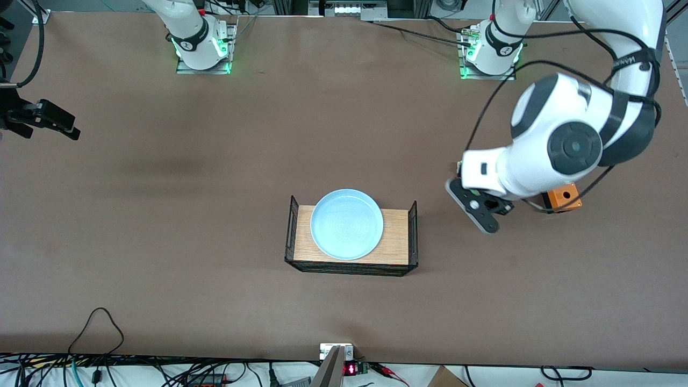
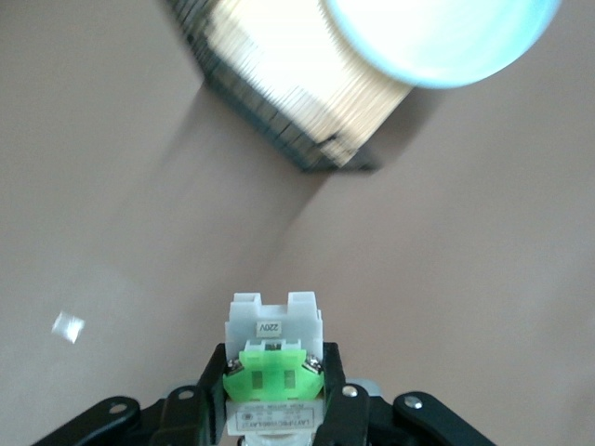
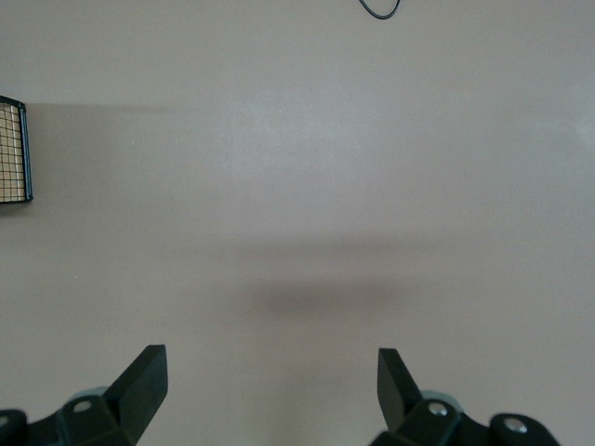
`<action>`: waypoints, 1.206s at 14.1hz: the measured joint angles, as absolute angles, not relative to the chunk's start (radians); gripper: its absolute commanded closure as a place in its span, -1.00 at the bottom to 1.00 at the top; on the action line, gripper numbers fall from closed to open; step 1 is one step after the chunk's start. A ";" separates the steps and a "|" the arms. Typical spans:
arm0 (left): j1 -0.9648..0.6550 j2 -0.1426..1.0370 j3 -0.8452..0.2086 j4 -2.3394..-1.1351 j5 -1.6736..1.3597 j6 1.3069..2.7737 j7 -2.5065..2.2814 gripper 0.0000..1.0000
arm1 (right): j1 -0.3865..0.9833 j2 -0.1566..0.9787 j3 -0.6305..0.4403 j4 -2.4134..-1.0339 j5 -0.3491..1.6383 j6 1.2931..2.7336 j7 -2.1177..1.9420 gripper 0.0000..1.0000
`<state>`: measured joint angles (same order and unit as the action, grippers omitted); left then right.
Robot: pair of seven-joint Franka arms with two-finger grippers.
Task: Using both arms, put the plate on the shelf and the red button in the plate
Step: 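Carry the switch with the left gripper over the plate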
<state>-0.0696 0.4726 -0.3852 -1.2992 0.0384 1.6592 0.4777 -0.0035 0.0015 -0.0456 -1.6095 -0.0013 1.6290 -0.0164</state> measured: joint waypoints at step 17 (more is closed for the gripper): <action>-0.355 0.702 -0.435 -1.198 0.292 2.127 0.487 0.71 | 0.000 0.002 -0.045 -1.610 -0.001 1.623 -0.018 -1.00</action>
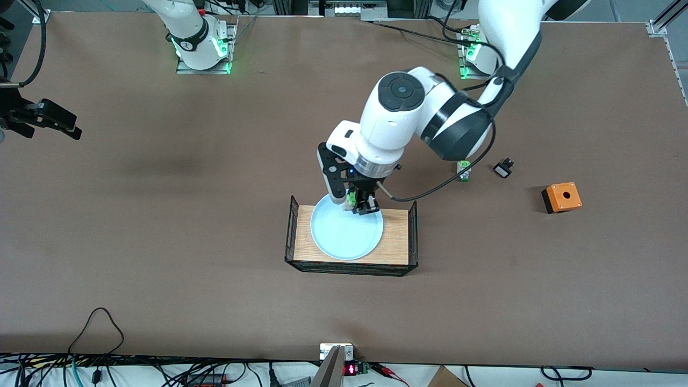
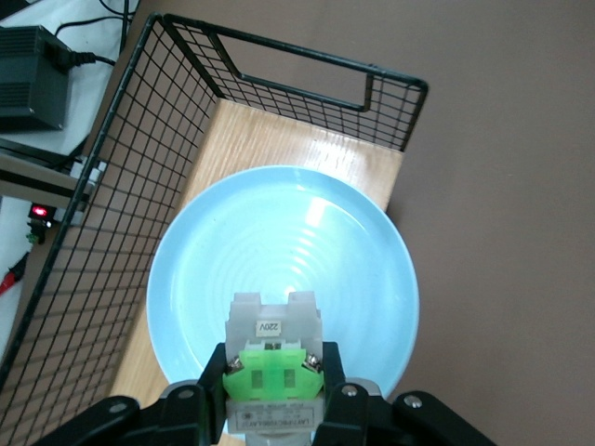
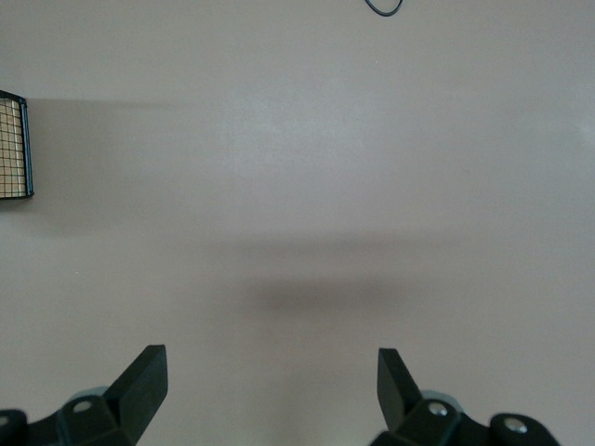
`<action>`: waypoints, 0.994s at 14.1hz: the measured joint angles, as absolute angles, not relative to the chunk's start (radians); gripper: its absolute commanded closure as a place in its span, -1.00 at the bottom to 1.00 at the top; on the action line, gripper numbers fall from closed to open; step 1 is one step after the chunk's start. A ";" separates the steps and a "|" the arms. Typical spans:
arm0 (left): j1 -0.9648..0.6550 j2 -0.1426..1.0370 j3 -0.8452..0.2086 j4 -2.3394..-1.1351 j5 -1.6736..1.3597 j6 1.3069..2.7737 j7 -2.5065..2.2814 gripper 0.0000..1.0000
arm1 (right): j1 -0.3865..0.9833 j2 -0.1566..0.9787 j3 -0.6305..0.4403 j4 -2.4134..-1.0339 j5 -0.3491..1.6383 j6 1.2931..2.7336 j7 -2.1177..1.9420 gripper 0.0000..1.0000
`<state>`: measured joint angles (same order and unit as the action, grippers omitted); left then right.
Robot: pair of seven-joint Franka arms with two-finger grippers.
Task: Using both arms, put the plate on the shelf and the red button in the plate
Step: 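Carry the switch with the left gripper over the plate, then lower the switch onto the plate and open the left gripper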
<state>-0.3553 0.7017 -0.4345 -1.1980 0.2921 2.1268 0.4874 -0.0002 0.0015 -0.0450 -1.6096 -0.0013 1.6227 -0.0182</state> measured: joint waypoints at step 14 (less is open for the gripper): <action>-0.380 0.823 -0.423 -1.193 0.461 2.247 0.530 -1.00 | 0.000 0.002 -0.045 -1.610 -0.001 1.622 -0.018 -1.00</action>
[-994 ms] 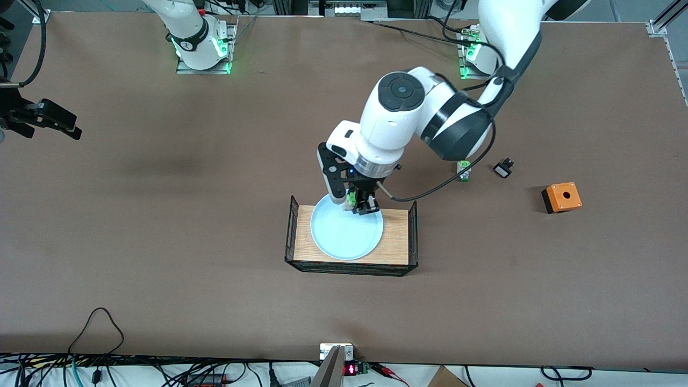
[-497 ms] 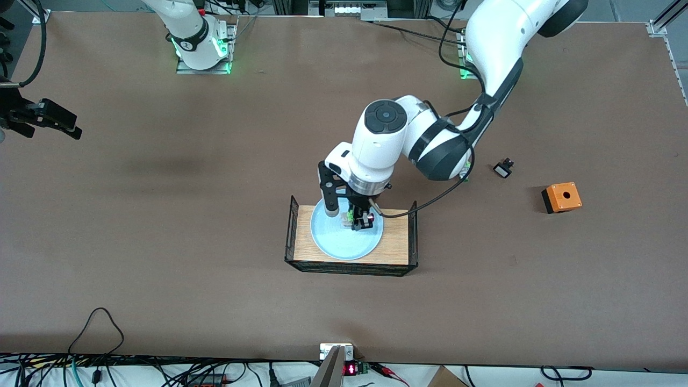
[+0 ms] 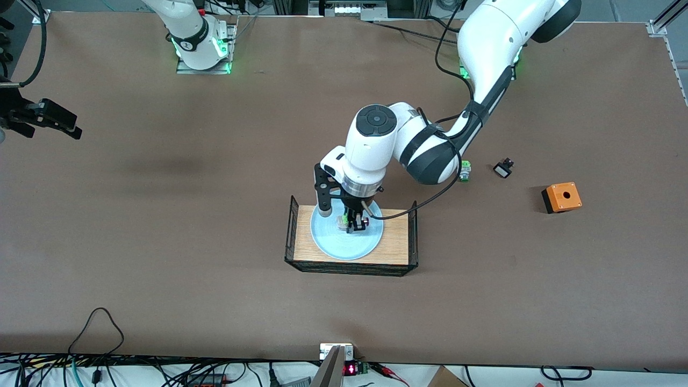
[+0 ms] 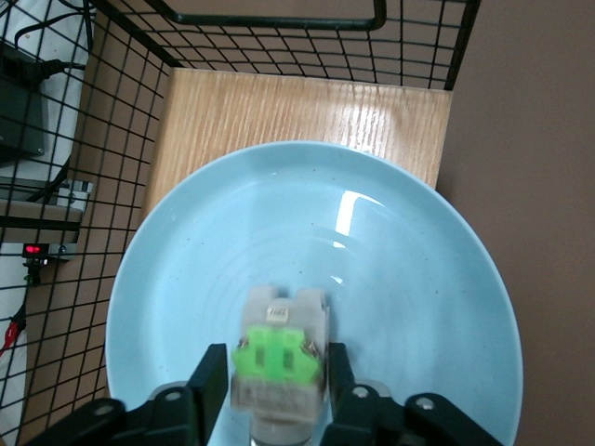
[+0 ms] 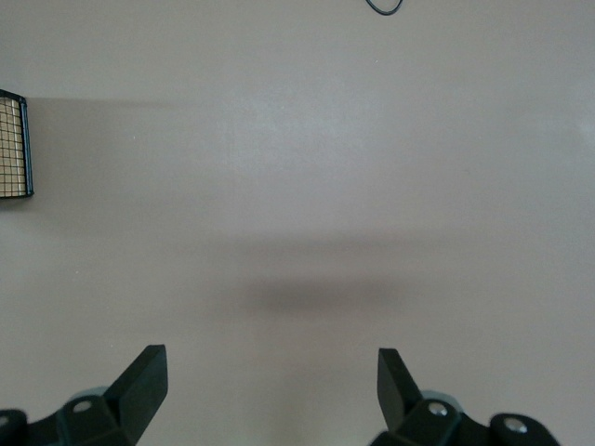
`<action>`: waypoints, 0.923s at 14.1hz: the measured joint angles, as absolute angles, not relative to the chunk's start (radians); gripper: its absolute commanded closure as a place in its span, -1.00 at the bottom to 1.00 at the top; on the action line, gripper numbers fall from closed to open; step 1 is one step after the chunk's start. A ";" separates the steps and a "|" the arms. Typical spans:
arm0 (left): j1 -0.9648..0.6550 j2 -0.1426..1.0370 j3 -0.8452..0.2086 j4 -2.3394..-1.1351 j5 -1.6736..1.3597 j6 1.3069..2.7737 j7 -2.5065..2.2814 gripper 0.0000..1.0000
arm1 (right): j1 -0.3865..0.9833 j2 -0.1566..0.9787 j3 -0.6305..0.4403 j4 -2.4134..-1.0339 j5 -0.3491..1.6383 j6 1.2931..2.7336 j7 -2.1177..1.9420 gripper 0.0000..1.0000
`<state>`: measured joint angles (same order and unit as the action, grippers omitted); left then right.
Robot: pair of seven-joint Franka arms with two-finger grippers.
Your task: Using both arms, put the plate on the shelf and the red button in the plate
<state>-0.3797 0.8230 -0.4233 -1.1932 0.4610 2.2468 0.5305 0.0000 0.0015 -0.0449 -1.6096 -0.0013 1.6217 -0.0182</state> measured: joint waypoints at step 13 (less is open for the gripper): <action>-0.257 0.573 -0.419 -1.133 0.166 1.695 0.297 -1.00 | 0.000 0.002 -0.045 -1.610 -0.001 1.622 -0.018 -1.00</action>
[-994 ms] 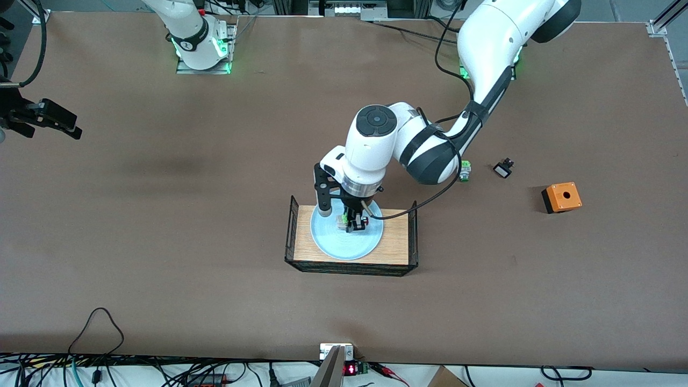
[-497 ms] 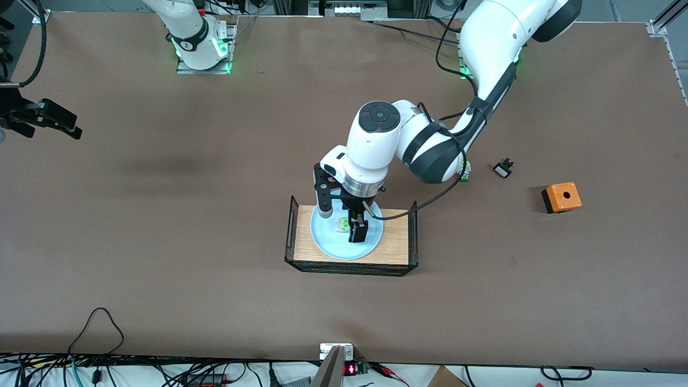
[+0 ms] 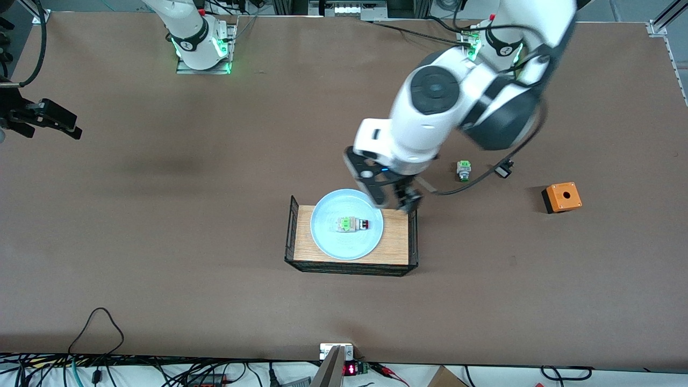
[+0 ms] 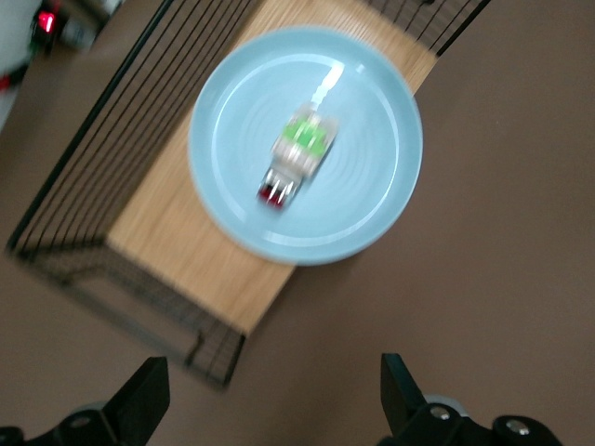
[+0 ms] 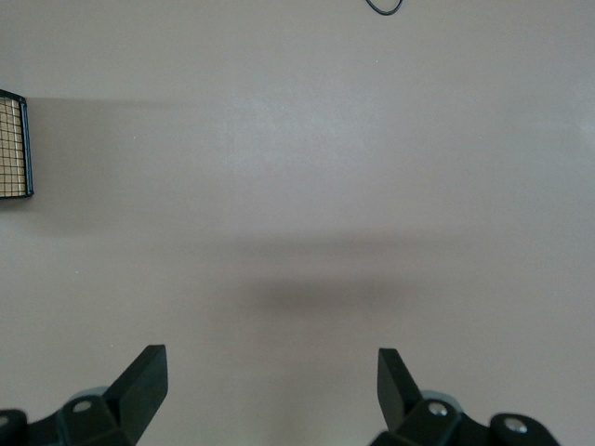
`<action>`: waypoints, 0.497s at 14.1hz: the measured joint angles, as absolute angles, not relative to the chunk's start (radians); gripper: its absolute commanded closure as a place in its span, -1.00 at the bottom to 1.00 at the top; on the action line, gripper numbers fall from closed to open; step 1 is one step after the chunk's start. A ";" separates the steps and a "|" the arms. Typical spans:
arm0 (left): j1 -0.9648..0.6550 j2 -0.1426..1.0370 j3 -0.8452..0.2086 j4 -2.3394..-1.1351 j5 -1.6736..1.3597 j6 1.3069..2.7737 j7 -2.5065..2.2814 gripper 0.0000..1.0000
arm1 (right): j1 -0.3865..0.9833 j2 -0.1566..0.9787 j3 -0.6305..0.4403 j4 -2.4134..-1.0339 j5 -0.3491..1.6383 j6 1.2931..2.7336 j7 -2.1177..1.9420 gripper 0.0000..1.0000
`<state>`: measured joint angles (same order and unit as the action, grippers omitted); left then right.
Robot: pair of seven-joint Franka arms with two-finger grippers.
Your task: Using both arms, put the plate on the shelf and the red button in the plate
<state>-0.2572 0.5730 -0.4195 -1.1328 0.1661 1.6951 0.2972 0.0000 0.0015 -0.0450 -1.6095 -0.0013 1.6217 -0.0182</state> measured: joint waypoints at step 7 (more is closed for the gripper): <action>-0.108 0.493 -0.413 -1.133 0.144 1.416 -0.064 -1.00 | 0.000 0.002 -0.045 -1.610 -0.001 1.622 -0.018 -1.00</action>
